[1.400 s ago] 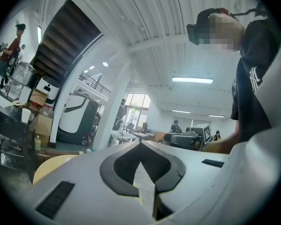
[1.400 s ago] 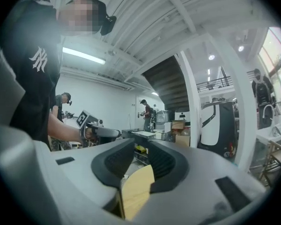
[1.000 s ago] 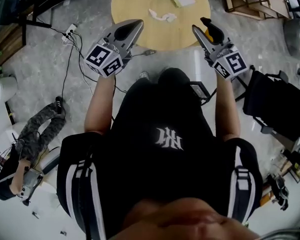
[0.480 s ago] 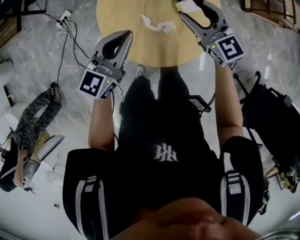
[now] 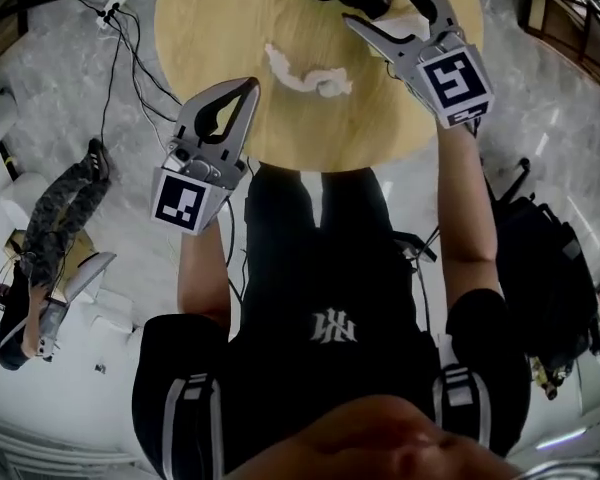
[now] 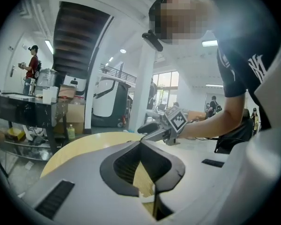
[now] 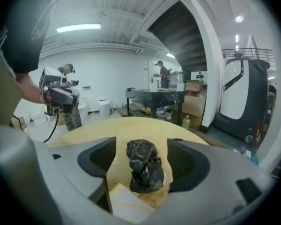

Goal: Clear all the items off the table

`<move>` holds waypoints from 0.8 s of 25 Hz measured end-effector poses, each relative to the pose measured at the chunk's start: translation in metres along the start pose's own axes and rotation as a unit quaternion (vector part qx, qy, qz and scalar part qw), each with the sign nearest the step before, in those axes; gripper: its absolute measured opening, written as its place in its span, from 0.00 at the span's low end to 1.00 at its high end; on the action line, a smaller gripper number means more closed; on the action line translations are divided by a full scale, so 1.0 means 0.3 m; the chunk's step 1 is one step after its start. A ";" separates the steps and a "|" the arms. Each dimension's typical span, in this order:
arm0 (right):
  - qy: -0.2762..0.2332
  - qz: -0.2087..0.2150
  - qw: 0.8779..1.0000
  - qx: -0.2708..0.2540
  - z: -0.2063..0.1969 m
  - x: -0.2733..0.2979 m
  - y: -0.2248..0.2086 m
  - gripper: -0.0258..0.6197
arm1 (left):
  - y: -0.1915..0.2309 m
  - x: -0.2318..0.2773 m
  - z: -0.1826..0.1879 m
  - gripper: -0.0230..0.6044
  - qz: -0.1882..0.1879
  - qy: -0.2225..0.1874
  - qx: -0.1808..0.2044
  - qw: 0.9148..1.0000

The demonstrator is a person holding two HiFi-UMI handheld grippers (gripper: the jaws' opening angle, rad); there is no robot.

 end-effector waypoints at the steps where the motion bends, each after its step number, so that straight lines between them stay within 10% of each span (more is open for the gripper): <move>1: 0.015 0.001 1.000 -0.006 -0.009 0.020 -0.012 0.58 | 0.001 0.019 -0.006 0.06 -0.001 0.001 -0.003 1.000; 20: 0.148 0.040 0.985 -0.074 -0.037 0.179 -0.067 0.46 | -0.044 0.087 -0.040 0.06 0.000 0.018 -0.003 1.000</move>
Point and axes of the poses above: the fingertips, and each gripper's own axes: x forward along the fingers, y to its left, z out of its top, the point moved 10 cm from there along -x, backward along the fingers, and after that the axes turned 11 degrees about y, right-handed, at the moved point
